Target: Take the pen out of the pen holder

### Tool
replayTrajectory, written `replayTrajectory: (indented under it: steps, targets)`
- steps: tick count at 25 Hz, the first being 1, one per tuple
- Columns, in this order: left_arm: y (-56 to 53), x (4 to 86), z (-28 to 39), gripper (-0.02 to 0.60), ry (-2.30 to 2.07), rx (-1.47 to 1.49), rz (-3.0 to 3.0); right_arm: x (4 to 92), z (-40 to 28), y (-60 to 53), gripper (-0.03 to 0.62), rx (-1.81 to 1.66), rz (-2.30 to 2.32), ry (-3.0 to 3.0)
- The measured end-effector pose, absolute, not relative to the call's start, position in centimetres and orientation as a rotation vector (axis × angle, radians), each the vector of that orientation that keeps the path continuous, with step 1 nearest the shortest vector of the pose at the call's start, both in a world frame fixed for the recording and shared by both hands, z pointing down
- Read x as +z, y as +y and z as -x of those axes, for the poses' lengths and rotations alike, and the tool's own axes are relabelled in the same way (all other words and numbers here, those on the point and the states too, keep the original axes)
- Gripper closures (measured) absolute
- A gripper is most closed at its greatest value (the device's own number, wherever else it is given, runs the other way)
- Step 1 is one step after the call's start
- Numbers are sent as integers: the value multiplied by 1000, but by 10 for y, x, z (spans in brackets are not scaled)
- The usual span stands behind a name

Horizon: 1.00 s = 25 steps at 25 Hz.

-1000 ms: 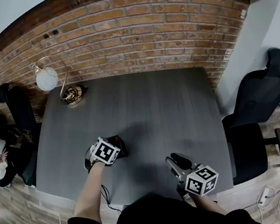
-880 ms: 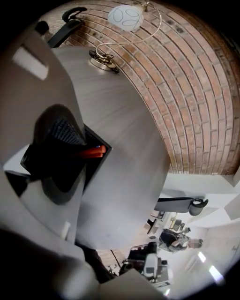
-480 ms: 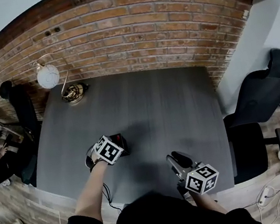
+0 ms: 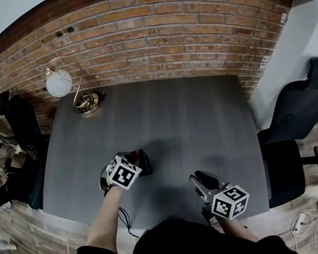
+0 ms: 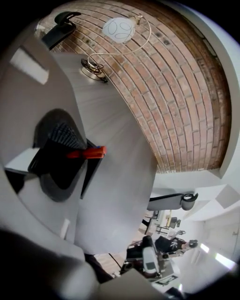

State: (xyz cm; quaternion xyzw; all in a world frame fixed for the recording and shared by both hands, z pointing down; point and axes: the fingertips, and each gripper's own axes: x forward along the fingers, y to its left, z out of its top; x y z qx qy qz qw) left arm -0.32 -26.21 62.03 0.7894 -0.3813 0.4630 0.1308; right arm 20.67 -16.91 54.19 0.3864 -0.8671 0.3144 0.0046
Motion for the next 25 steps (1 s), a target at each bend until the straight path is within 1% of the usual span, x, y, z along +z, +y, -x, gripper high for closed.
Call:
replayTrajectory:
  steps: [12,25]
  targets:
    - [-251,570,26,466,-1261,983,-2469,530,-165,-163,503,910,-1229,-2717]
    - [-235,537,56,468,-1268,711,-2617,516,-121,-157,503,849,-1333,-2719]
